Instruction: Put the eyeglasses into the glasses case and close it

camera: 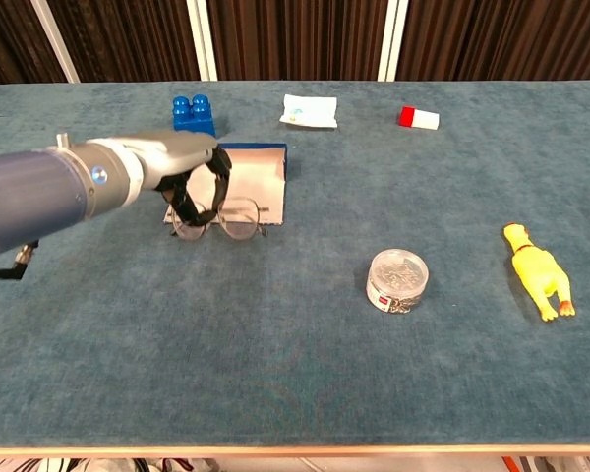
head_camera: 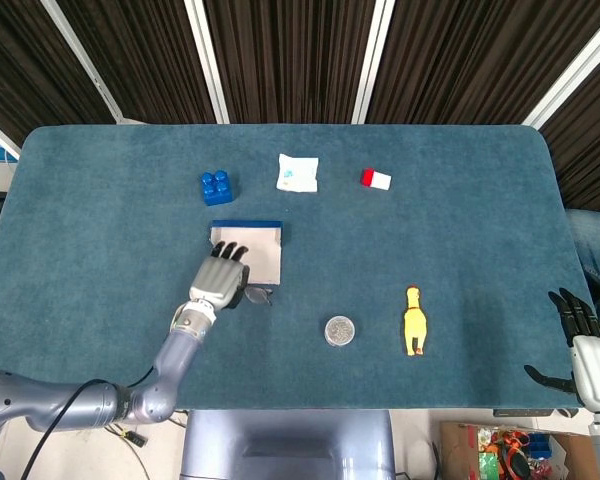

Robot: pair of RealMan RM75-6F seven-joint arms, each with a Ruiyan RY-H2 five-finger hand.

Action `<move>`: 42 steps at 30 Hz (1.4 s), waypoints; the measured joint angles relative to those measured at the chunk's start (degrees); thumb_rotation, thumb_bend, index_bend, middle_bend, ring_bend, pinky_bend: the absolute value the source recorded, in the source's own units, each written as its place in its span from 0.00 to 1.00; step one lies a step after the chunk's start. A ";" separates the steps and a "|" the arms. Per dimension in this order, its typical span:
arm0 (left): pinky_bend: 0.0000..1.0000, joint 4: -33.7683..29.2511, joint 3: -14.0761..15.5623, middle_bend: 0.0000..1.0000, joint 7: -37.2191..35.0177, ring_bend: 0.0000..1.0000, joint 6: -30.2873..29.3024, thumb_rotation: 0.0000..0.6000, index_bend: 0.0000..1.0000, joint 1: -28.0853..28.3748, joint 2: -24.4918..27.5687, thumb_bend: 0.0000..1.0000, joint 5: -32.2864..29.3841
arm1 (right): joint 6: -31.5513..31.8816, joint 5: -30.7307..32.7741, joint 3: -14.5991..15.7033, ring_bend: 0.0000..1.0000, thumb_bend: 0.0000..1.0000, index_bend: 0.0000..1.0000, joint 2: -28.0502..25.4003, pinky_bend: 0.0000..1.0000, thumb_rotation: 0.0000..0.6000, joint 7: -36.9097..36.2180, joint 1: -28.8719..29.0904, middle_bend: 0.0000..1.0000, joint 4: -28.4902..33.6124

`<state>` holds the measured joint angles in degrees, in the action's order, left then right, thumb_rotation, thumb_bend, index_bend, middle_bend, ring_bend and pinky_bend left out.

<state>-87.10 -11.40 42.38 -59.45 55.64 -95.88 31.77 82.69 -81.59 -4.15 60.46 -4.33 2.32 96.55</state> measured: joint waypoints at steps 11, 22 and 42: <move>0.00 9.04 -3.98 0.07 -0.72 0.00 2.04 1.00 0.58 2.94 -1.76 0.45 -1.33 | -0.29 0.73 -0.18 0.05 0.09 0.00 0.17 0.19 1.00 0.36 0.05 0.00 0.21; 0.00 23.51 -7.01 0.07 -1.12 0.00 6.13 1.00 0.58 6.71 -7.41 0.45 -4.38 | -0.50 1.12 -0.34 0.05 0.09 0.00 0.26 0.19 1.00 0.32 0.14 0.00 0.25; 0.00 43.27 -10.49 0.07 0.43 0.00 13.91 1.00 0.59 12.06 -17.43 0.45 -9.46 | -1.42 2.23 -0.63 0.05 0.09 0.00 0.07 0.19 1.00 0.13 0.41 0.00 0.62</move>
<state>-43.83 -21.89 42.81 -45.53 67.69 -113.31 22.31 81.27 -79.36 -4.78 60.53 -4.20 2.73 97.17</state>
